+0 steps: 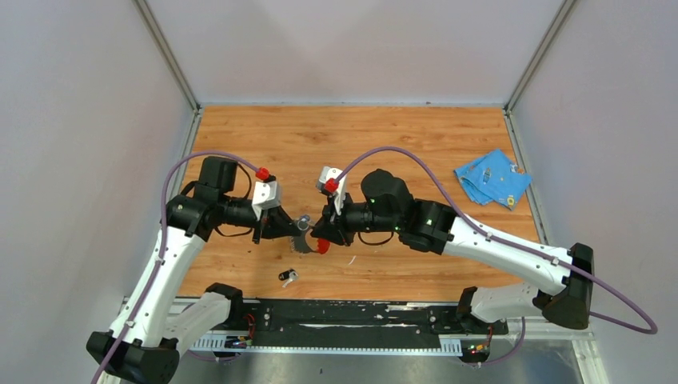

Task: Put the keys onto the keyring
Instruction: Adjust the keyring.

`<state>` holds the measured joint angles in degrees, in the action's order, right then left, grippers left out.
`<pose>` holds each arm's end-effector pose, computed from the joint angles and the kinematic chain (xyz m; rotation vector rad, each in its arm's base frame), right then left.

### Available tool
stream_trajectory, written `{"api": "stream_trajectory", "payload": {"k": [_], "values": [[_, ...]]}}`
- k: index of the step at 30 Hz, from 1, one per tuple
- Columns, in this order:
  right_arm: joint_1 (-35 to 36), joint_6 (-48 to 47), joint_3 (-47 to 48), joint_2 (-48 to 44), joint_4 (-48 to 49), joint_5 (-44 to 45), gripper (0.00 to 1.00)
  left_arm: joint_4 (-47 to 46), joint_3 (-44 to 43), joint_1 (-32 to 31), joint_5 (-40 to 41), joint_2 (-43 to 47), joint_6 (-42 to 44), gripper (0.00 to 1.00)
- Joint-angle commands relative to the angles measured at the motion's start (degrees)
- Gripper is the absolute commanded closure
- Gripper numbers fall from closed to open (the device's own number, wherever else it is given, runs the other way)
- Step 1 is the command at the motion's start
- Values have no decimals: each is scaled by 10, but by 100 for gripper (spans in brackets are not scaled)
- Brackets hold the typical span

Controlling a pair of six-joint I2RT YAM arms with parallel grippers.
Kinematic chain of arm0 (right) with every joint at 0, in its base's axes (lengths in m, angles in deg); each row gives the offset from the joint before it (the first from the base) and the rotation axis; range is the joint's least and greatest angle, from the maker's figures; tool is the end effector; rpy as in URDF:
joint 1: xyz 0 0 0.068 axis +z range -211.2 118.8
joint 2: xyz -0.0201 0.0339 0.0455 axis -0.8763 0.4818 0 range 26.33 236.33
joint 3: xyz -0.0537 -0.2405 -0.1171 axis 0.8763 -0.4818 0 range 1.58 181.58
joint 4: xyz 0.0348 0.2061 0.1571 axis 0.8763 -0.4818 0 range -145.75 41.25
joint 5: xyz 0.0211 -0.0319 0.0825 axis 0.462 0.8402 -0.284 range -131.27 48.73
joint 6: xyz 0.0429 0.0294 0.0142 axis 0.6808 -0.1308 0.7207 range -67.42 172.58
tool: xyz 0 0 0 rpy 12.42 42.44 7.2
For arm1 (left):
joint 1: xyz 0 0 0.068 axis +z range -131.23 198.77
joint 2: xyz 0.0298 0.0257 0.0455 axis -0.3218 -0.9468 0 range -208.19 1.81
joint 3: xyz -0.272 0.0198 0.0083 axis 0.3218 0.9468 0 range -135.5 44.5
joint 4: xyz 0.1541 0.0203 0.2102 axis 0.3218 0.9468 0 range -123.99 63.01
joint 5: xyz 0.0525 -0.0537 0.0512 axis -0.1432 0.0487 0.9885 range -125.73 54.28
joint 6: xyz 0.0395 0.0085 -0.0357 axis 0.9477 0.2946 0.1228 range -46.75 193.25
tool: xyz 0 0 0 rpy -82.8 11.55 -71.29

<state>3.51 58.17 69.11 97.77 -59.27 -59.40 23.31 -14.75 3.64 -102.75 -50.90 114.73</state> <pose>0.1133 0.2661 0.3801 -1.1739 1.5799 1.1267 0.1382 -0.0713 0.3430 1.3606 1.5333 -1.1242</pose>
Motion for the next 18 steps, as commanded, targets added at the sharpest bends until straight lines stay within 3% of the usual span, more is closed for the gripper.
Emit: {"api": "stream_trajectory", "payload": {"k": [1,4,7,9,11,14,18], "values": [[-7,34,-22,-23,54,-32,85,-11,-10,-2,-37,11,-9,100],[-9,38,-21,-24,64,-45,99,-11,-12,-2,-41,13,-10,100],[-9,36,-22,-27,65,-55,100,-10,-12,-2,-33,13,-12,98],[-9,31,-15,-24,40,-47,100,-10,-16,-2,-10,11,-9,65],[-9,21,2,-18,-6,-33,100,-10,-24,-2,26,11,-3,53],[-9,11,17,-12,-56,-8,100,-11,-41,-2,77,16,18,43],[-9,1,32,-8,-90,11,100,-23,-62,-2,115,27,28,40]]}}
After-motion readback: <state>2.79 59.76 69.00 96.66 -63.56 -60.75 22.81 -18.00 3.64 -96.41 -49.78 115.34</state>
